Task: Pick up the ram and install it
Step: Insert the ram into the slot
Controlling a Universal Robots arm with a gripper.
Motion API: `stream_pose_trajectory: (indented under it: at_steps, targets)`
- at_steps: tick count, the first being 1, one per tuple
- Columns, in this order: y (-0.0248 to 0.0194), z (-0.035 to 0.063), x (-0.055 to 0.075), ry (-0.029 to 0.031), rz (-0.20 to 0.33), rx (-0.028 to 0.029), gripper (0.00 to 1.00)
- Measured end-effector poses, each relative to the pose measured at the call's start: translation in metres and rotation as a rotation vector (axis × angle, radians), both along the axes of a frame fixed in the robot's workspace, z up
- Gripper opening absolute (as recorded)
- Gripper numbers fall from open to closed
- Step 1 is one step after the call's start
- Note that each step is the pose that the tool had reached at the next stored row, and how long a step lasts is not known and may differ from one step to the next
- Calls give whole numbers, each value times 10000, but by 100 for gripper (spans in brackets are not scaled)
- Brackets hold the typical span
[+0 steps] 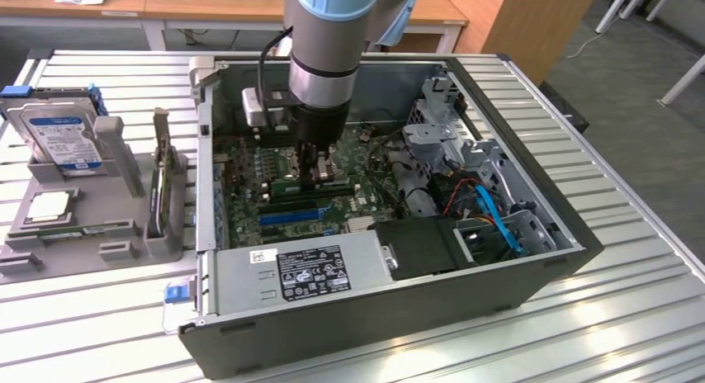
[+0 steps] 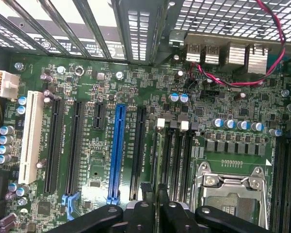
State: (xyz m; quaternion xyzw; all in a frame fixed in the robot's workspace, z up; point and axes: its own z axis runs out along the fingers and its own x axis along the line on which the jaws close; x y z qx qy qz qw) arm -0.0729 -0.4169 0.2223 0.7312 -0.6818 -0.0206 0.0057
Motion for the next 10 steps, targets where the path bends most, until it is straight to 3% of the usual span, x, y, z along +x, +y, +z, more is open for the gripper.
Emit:
stream_pose_trajectory:
  at_steps: [10]
  targets:
    - [-1,0,-15,0,1,-1,14]
